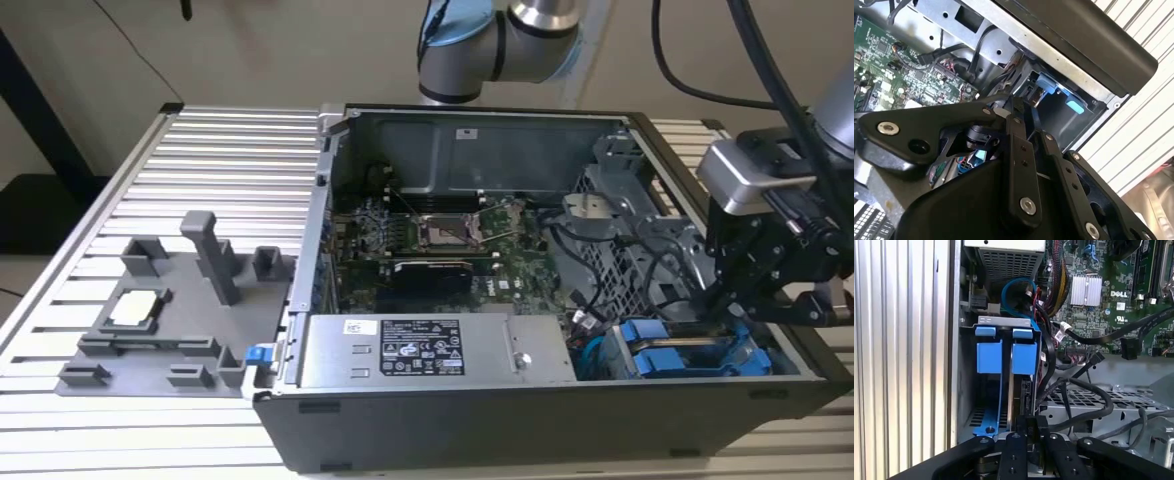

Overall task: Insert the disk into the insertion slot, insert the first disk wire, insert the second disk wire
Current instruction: 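Insert the first disk wire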

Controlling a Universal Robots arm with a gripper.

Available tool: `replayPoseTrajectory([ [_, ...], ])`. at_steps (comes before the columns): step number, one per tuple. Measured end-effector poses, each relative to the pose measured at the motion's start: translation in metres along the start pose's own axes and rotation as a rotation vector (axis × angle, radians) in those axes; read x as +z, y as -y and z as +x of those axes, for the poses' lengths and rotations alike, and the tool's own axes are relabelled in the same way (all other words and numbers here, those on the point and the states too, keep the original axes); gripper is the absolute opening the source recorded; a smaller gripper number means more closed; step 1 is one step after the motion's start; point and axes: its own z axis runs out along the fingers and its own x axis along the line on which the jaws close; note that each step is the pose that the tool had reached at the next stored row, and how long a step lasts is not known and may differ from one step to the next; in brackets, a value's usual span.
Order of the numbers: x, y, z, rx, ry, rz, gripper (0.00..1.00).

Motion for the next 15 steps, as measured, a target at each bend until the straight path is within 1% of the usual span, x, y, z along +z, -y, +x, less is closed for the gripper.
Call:
replayPoseTrajectory([
  [7,0.0037,0.0021,0.0014,0.002,-0.0002,0.0001,0.19],
  [15,0.0078,0.0023,0.0016,0.024,-0.0011,0.0011,0.19],
])
